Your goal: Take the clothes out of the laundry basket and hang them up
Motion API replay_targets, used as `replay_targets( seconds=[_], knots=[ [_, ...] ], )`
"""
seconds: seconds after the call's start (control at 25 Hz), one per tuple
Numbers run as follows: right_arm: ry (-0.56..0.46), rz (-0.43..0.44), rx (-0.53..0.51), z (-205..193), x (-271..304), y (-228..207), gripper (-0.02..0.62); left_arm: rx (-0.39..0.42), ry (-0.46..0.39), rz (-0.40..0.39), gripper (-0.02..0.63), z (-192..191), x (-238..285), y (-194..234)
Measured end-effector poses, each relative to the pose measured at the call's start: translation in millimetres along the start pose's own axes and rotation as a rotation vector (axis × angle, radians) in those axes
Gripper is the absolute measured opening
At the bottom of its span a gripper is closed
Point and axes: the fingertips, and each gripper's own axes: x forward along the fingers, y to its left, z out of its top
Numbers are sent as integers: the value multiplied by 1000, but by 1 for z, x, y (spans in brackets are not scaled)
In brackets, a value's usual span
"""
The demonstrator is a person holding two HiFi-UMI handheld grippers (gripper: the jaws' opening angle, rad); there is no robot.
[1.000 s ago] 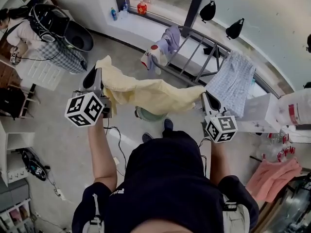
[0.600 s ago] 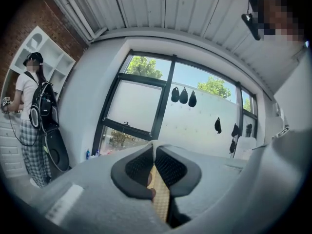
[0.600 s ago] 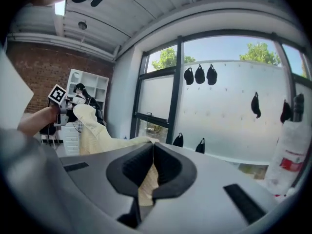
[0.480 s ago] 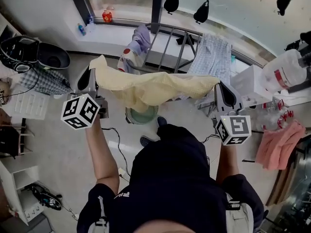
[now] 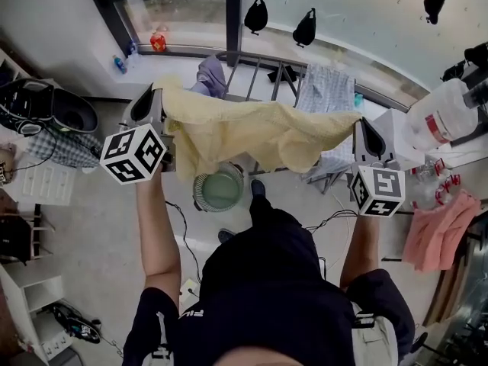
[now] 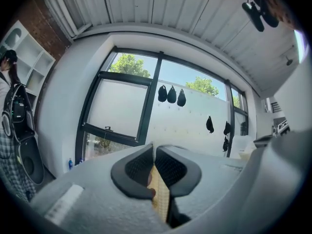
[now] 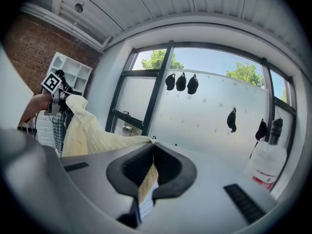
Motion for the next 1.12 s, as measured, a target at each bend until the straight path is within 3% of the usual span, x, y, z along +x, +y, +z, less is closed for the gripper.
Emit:
replay_targets(
  seconds=[0.6,0.88,1.12],
  knots=[
    [98,-7,107,-50,199,-148,8,50,261,-15,28,-50,283,-35],
    [253,39,200,-126,308,-173,8,24,439,3,29,-118,379,-25],
    [356,68,302,-189,368,-170,8,-15,534,32,29,-172,433,-16]
  ],
)
